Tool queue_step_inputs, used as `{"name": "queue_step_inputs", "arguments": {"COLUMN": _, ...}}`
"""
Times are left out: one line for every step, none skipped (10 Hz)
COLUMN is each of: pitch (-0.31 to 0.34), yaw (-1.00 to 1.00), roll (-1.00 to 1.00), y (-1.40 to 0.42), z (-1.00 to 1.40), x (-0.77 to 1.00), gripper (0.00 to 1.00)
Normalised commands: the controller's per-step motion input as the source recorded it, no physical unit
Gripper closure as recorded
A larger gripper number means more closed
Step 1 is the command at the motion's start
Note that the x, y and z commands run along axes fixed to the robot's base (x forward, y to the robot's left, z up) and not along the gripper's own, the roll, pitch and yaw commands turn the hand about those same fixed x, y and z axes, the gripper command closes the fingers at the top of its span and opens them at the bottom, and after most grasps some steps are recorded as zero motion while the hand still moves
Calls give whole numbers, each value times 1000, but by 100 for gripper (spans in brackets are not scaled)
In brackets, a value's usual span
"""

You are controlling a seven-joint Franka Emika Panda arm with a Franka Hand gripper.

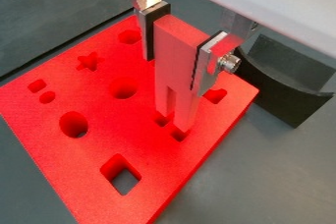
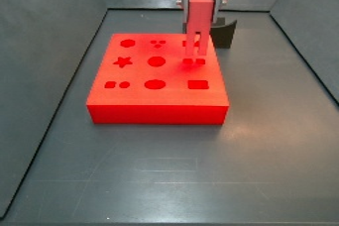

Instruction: Insert the double-square object.

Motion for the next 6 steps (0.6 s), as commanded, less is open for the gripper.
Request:
{"name": "queue_step_inputs", "arguments": {"pitch": 0, "yaw": 60, "roll": 23, "y": -17, "z": -283, "x": 71, "gripper": 100}}
{"name": "queue_step_inputs", "arguments": {"pitch": 0, "yaw": 43, "roll": 36, "y": 0, "z": -280, "x": 0, "gripper": 100}}
{"name": "queue_step_inputs", "arguments": {"pitch": 0, "yaw": 31, "roll": 33, "y": -46, "z": -237, "x": 0, "gripper": 100}}
{"name": "queue_step_inputs", "arguments": {"pitch": 0, "yaw": 51, "roll": 53, "y": -26, "z": -249, "x": 0, "gripper": 100}}
{"name": "queue_step_inputs", "arguments": {"pitch": 0, "yaw": 89, "roll": 101, "y": -146, "z": -151, "x": -14, "gripper": 100}}
{"name": "queue_step_inputs", "arguments": {"pitch": 0, "yaw": 114, "roll": 116, "y": -200, "z": -183, "x": -40, "gripper": 100}}
